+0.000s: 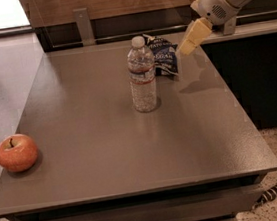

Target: Move blue chip bag near apple

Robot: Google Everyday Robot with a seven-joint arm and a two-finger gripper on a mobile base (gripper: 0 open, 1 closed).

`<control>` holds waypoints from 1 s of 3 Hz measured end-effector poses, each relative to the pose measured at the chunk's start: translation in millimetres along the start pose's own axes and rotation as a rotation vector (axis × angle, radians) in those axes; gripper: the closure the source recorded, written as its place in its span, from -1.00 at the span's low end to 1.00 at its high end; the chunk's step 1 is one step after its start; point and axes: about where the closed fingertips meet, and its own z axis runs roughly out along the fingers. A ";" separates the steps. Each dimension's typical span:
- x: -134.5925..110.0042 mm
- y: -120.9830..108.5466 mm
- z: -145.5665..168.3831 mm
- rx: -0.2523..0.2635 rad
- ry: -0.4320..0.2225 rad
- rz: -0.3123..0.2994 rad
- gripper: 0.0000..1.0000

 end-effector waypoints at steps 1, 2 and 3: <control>0.7 -12.7 23.8 -0.019 -0.014 0.016 -1.00; 7.8 -41.6 67.5 -0.022 -0.078 0.072 -1.00; 14.4 -54.9 87.8 -0.015 -0.113 0.104 -1.00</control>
Offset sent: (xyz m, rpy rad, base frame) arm 0.1134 0.0056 -0.0653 0.1801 0.0123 -0.0474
